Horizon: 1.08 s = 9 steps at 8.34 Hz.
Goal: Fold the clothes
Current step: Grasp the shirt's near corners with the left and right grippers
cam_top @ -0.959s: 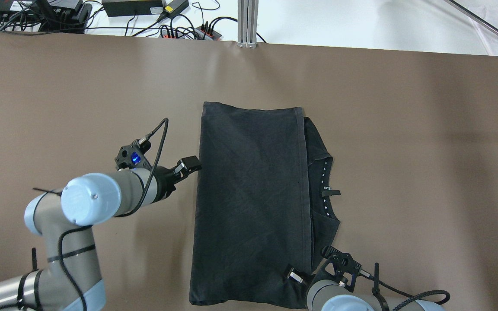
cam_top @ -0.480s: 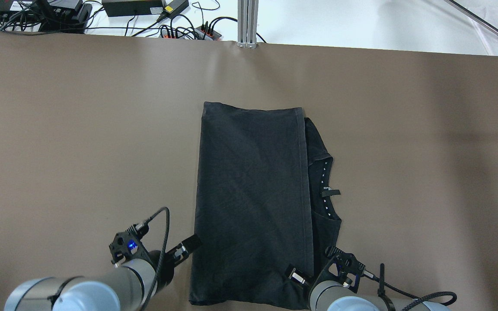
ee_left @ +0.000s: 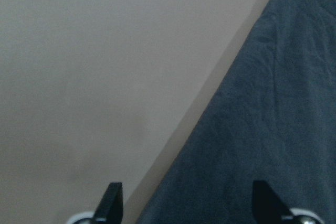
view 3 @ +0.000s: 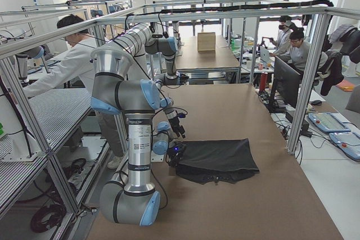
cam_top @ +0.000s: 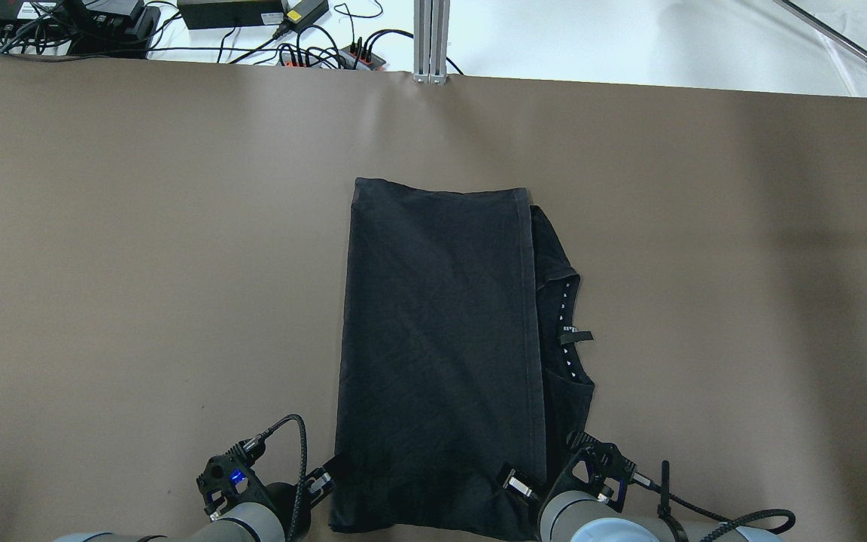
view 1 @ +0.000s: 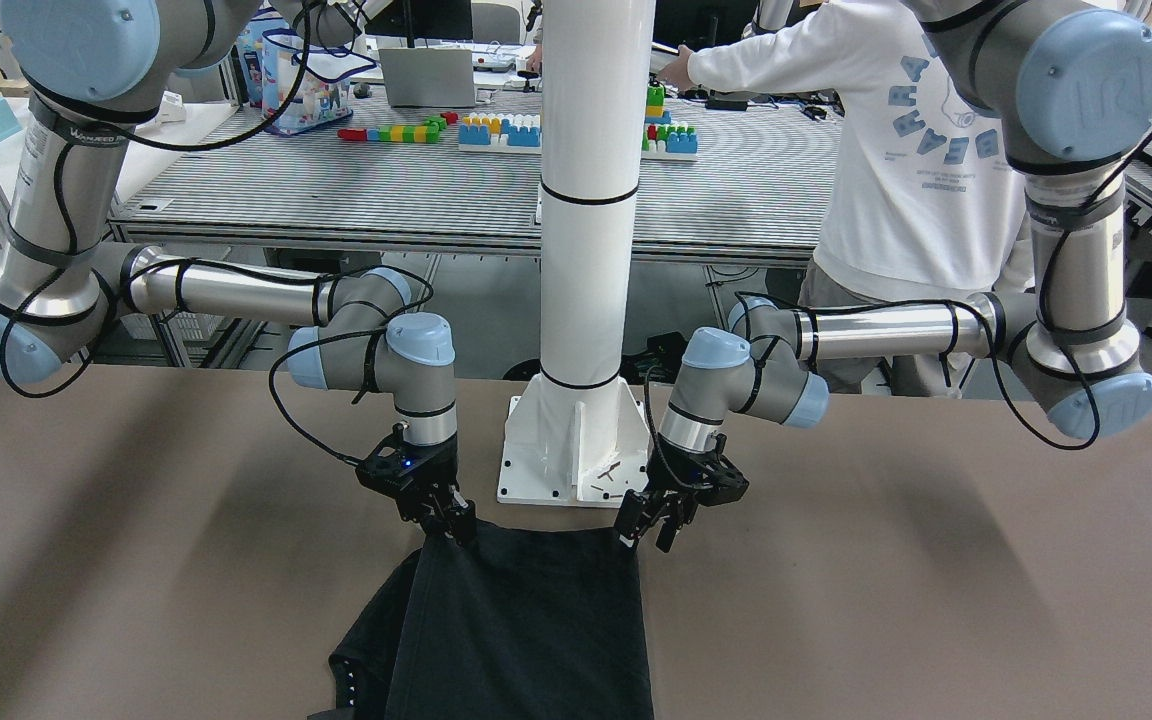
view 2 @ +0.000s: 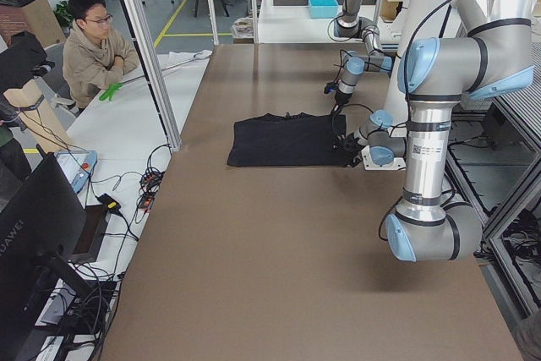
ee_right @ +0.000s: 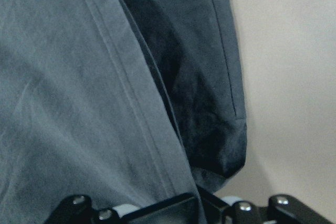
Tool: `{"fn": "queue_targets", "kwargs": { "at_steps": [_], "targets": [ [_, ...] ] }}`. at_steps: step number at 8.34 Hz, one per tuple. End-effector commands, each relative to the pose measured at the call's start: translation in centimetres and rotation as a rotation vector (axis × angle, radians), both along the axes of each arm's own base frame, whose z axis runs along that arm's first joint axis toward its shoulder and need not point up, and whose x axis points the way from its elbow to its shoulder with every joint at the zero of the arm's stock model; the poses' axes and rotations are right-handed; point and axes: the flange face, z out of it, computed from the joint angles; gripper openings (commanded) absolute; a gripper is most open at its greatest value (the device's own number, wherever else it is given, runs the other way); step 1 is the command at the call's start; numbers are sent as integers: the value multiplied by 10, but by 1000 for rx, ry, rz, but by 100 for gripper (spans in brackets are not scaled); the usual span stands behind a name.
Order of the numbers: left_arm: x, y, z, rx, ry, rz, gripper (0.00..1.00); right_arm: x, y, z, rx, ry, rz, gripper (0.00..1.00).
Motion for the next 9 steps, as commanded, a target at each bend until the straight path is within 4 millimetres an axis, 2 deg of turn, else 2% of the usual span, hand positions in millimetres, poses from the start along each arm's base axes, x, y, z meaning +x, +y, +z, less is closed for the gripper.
{"fn": "queue_targets", "kwargs": {
  "at_steps": [1,3,5,8,9],
  "targets": [
    [3,1,-9,-2,16,-3,89,-1,-1,4,1,9,2,55],
    [3,1,-9,-1,16,-5,89,-11,-3,19,-1,45,2,63],
    [3,1,-11,-2,17,-7,89,-14,-2,24,-2,56,-1,65],
    [3,0,-12,-1,17,-10,89,-19,1,31,-4,72,-7,63],
    [3,0,-12,-1,17,-10,89,-21,1,31,-5,72,-6,58]
  ]
}}
